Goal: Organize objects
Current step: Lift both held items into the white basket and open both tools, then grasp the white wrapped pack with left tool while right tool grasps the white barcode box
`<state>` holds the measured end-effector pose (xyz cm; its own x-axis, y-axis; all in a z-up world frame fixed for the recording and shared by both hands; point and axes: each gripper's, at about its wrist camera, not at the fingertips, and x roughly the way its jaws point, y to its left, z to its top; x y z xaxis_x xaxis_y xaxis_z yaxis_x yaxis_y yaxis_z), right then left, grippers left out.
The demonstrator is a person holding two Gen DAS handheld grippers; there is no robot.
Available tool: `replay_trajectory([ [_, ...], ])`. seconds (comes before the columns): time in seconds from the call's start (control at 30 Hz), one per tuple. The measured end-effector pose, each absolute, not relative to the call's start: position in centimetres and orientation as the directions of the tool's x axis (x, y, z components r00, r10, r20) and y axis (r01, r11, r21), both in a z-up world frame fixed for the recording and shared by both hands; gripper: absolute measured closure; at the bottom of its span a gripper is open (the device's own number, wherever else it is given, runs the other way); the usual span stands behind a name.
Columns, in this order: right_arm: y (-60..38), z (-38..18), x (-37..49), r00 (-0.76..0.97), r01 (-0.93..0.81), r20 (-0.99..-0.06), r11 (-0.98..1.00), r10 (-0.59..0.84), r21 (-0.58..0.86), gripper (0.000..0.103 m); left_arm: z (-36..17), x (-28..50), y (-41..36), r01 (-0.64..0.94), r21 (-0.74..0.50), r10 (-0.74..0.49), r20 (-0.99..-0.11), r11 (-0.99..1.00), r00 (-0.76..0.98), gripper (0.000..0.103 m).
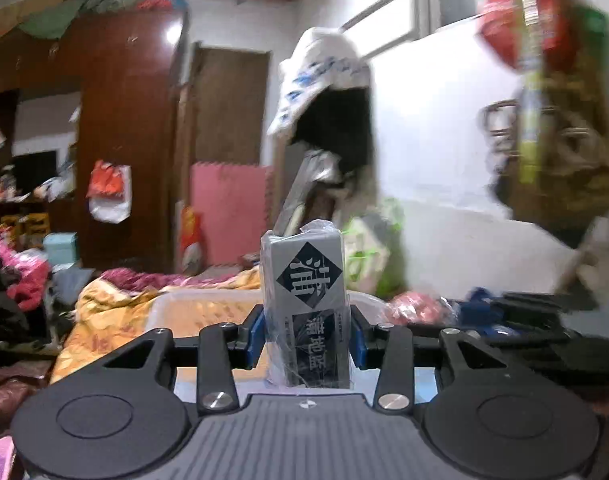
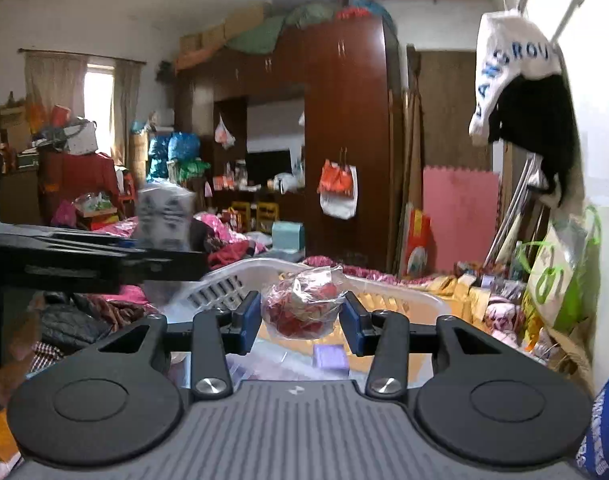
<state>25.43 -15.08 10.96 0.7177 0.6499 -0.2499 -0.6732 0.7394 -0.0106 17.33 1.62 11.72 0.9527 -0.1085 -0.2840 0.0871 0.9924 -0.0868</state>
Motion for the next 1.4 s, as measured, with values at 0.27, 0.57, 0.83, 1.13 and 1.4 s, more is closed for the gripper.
replay_trajectory([
  [0.27, -13.2, 9.9, 29.4, 0.744, -0.630, -0.325, 0.775, 0.584, -0.049, 0.033, 10.5, 24.6, 3.2, 0.009, -0.111, -0.054, -0.408, 0.994, 0.911, 0.043],
  [0.57, -17.6, 9.8, 24.3, 0.754, -0.628, -0.260, 0.778, 0.603, -0.019, 0.000, 10.1, 18.5, 4.4, 0.040, -0.101, -0.071, -0.329, 0.994, 0.942, 0.000],
  [0.83, -23.9, 0.4, 15.1, 0.674, -0.685, -0.252, 0.716, 0.694, 0.139, 0.000, 1.7, 4.0, 2.4, 0.091, -0.022, -0.094, -0.284, 0.996, 0.954, 0.001],
  [1.13, -20.1, -2.8, 15.7, 0.663, -0.693, -0.365, 0.721, 0.654, 0.033, 0.024, -1.6, 4.9, 1.6, 0.103, -0.007, -0.098, -0.366, 0.995, 0.925, 0.014],
  [1.4, -22.5, -4.1, 13.8, 0.659, -0.701, -0.345, 0.712, 0.668, 0.041, 0.040, -3.0, 4.8, 2.0, 0.084, -0.026, -0.087, -0.390, 0.996, 0.917, 0.014],
])
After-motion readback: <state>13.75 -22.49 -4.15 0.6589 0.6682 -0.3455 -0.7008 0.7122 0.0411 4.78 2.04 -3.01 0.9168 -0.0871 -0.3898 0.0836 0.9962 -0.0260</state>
